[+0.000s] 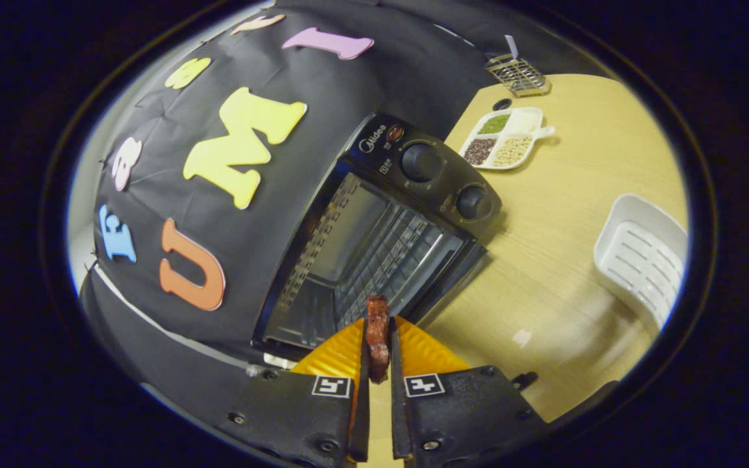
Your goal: Open the toaster oven, put the food inside, and close the toaster oven door.
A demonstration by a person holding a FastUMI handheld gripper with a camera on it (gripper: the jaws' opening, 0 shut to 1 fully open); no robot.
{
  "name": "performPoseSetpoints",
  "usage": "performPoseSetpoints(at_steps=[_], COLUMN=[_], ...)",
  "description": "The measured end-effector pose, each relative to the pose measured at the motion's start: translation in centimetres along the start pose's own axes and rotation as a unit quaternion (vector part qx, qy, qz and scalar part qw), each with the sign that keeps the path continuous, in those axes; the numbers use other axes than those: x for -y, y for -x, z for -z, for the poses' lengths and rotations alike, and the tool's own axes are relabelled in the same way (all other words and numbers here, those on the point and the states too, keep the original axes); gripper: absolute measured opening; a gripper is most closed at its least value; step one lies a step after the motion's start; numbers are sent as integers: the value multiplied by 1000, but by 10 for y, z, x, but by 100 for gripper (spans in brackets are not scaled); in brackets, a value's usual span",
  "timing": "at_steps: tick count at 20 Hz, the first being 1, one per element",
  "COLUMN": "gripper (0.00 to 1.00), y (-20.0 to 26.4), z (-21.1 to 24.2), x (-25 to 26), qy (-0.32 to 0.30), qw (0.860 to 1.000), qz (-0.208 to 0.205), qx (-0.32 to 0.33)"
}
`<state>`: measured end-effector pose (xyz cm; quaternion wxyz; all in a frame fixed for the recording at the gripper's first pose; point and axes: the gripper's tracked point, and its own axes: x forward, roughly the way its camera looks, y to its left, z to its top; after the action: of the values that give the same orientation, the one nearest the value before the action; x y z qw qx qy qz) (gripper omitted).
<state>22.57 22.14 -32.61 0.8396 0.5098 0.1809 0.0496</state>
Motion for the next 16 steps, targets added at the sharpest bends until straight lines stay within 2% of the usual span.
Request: performPoseSetpoints(at_steps=[2, 7, 12, 16], gripper=[17, 17, 19, 33], y=[-22, -76, -107, -111], z=[6, 21, 16, 10], x=[-10, -26, -14, -13], qy=[-24, -93, -68, 10], qw=[1000, 996, 997, 998], qz=[-6, -3, 34, 56], qx=[19, 17, 31, 39])
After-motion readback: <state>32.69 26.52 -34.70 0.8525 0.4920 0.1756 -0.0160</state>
